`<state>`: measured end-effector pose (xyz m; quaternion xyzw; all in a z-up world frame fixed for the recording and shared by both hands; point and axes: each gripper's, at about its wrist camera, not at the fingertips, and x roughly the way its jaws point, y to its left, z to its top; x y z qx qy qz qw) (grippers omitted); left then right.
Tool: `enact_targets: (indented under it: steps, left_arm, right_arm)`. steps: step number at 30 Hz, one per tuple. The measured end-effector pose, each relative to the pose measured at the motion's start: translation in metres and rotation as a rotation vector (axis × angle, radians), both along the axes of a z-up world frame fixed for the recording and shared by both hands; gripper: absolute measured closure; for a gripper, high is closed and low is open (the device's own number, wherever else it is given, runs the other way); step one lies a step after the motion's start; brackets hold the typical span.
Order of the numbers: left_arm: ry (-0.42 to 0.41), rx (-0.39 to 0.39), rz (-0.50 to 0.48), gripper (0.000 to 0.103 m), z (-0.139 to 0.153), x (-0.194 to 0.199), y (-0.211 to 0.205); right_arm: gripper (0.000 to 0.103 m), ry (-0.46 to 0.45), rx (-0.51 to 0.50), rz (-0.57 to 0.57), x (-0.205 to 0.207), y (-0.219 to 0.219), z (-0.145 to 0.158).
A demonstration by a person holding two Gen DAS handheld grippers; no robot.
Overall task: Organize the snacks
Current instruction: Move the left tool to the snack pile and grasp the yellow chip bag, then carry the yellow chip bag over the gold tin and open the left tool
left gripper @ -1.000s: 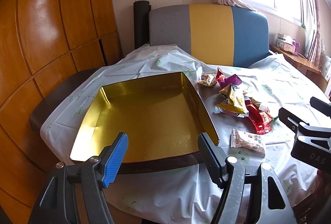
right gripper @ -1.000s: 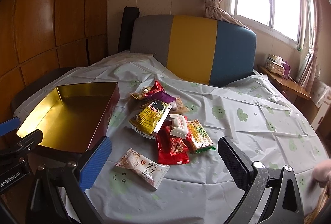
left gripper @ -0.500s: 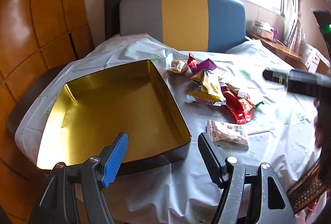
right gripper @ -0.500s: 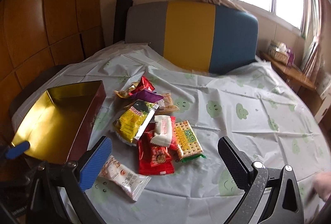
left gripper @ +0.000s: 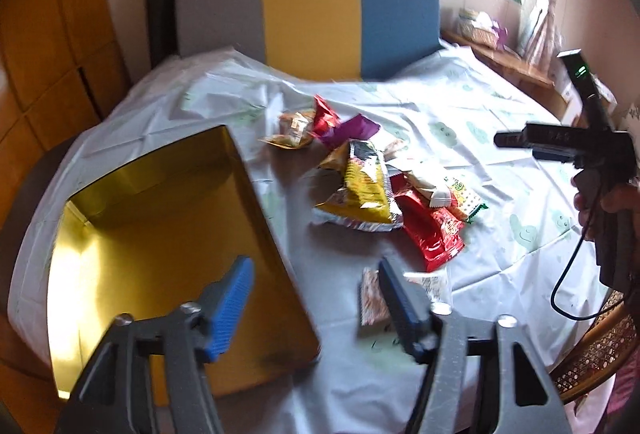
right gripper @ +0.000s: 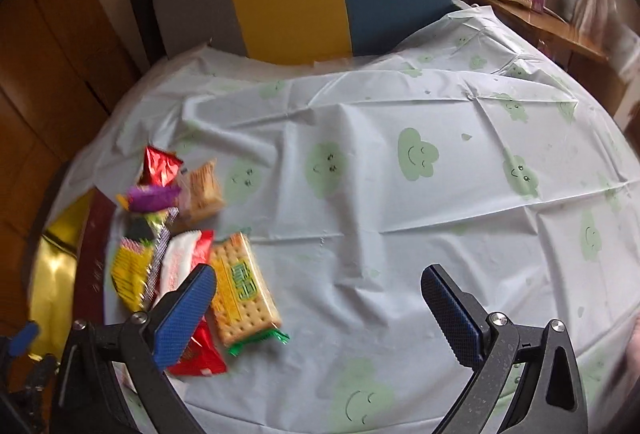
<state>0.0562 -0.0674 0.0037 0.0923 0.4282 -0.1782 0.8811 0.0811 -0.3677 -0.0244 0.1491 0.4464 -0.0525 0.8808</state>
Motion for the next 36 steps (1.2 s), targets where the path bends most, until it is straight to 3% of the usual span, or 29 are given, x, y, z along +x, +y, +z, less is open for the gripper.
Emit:
enact_targets:
  steps: [7, 14, 17, 22, 25, 27, 32, 36]
  left_arm:
    - [0.117, -0.021, -0.035, 0.049, -0.011, 0.050, -0.037]
    - [0.163, 0.022, -0.056, 0.049, -0.034, 0.095, -0.070]
    - [0.194, 0.047, -0.059, 0.049, -0.049, 0.108, -0.079]
    - [0.249, 0.019, -0.092, 0.049, -0.065, 0.116, -0.087]
    - [0.237, 0.014, -0.108, 0.057, -0.069, 0.113, -0.086]
    - [0.239, -0.018, -0.104, 0.068, -0.067, 0.110, -0.079]
    - [0.204, -0.090, -0.087, 0.069, -0.053, 0.088, -0.057]
    - [0.171, -0.120, -0.158, 0.069, -0.042, 0.062, -0.052]
  right_arm:
    - [0.000, -0.033, 0.035, 0.033, -0.002, 0.006, 0.009]
    - [0.000, -0.052, 0.079, 0.040, -0.002, 0.004, 0.014]
    - [0.000, -0.052, 0.086, 0.047, -0.001, 0.005, 0.014]
    - [0.000, -0.041, 0.078, 0.064, 0.001, 0.008, 0.011]
    - [0.000, -0.033, 0.072, 0.071, 0.002, 0.010, 0.009]
    - [0.005, -0.028, 0.061, 0.071, 0.003, 0.011, 0.008]
    - [0.031, 0.005, 0.047, 0.081, 0.005, 0.013, 0.001]
    - [0.038, 0.034, 0.086, 0.146, 0.012, 0.024, -0.007]
